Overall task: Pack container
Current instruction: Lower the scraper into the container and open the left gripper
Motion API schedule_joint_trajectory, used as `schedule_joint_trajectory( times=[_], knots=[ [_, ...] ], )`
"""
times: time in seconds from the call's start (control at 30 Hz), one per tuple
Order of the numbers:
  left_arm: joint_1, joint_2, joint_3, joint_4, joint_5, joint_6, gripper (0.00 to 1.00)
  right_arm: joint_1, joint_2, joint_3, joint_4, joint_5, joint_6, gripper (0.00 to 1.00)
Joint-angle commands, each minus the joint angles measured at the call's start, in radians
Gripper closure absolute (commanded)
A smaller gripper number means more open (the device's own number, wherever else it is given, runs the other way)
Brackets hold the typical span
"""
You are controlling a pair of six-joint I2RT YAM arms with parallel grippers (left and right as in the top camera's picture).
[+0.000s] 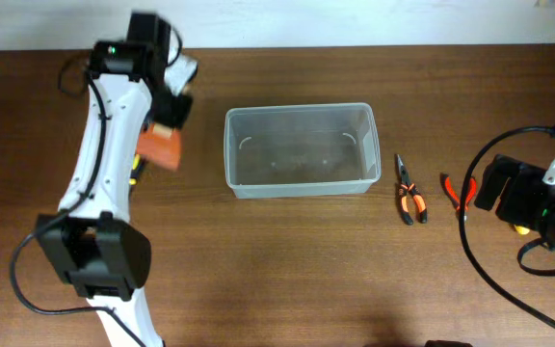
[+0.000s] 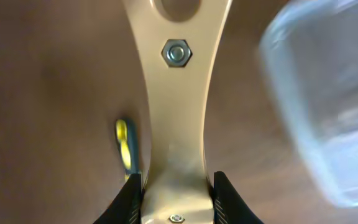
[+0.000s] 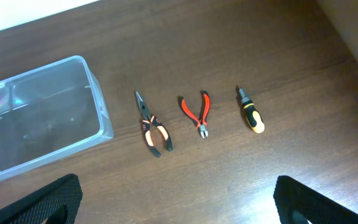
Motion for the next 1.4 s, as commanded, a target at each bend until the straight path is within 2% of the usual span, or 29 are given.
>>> schedule_joint_trajectory(
  times=[0.0,0.17,0.23,0.27,0.4,0.5,0.6,0.83,0.93,1.03,1.07,1.1,1.13,1.37],
  knots=[
    [-0.088,-0.032,0.119,0.018,0.134,0.072,0.98,-0.009,-0.002,0.006,-0.003,0.009,0.006,0.01],
    [-0.241,-0.023,0.135,0.117,0.172,0.149,0.98,-0.009,-0.002,0.006,-0.010,0.008,0.006,0.01],
    [-0.317,0.000,0.129,0.124,0.172,0.238,0.98,-0.009,-0.002,0.006,-0.018,0.008,0.009,0.01],
    [-0.329,0.006,0.128,0.124,0.172,0.256,0.98,-0.009,-0.002,0.006,-0.020,0.009,0.009,0.01],
    [-0.409,0.082,0.118,0.120,0.135,0.451,0.98,-0.009,-0.002,0.006,-0.034,0.009,0.009,0.01],
    [-0.430,0.147,0.118,0.120,0.084,0.508,0.98,-0.009,-0.002,0.006,-0.044,0.009,0.009,0.01],
    [-0.430,0.224,0.118,0.118,0.047,0.513,0.98,-0.009,-0.002,0.006,-0.053,0.009,0.009,0.01],
    [-0.386,0.372,0.118,0.075,0.040,0.639,0.98,-0.009,-0.002,0.006,-0.074,0.009,0.009,0.01],
    [-0.365,0.393,0.118,0.088,0.040,0.644,0.98,-0.009,-0.002,0.006,-0.077,0.009,0.009,0.01],
    [-0.352,0.390,0.118,0.097,0.040,0.643,0.83,-0.009,-0.002,0.006,-0.077,0.009,0.009,0.01],
    [-0.352,0.386,0.118,0.092,0.040,0.642,0.70,-0.009,-0.002,0.006,-0.077,0.009,0.009,0.01],
    [-0.352,0.378,0.118,0.083,0.040,0.637,0.38,-0.009,-0.002,0.006,-0.077,0.009,0.009,0.01],
    [-0.352,0.368,0.118,0.071,0.040,0.629,0.01,-0.009,-0.002,0.006,-0.077,0.009,0.009,0.01],
    [-0.355,0.215,0.118,0.030,0.039,0.460,0.01,-0.009,-0.002,0.006,-0.072,0.009,0.009,0.01]
  ],
)
